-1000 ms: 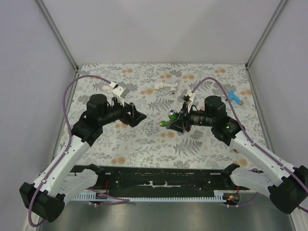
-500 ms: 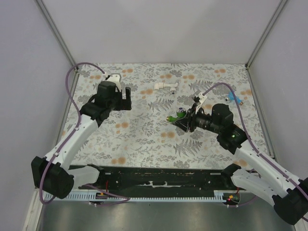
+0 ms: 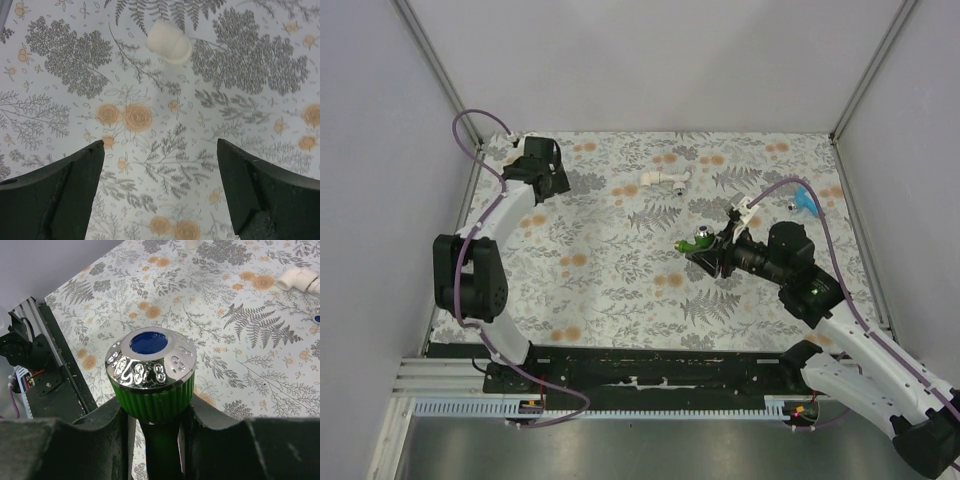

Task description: Install the water faucets

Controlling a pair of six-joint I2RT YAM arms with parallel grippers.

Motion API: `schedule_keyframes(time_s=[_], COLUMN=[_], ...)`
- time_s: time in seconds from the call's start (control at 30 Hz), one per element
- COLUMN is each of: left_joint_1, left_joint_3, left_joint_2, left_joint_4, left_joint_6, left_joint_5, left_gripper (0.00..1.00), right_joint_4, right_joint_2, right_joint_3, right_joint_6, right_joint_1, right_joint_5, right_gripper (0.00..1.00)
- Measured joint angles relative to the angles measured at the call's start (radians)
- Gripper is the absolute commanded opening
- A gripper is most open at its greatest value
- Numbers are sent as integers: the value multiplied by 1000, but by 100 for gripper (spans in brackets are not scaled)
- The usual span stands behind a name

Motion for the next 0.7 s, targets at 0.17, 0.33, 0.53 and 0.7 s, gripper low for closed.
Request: schedule_keyframes(time_s=[0.17,0.33,0.53,0.7], left_joint_1=[49,83,124,168], left_joint_3=[132,308,431,490], left_joint_2=[183,367,487,540], left_joint_4=[43,45,40,27], left_joint_6=[-82,-117,-117,-76], left_joint_5=[-24,-25,6,128], left_gripper=[96,96,95,92], right_joint_4=[-11,-24,-27,-30], right_joint_2=[-1,0,17,25], right_joint_3=[-25,-35,-35,-35], right_joint_6=[-35,-58,-79,-89], right_joint_1=[0,0,0,0], right_joint_5=[3,3,-1,-2], right_gripper=[0,0,0,0])
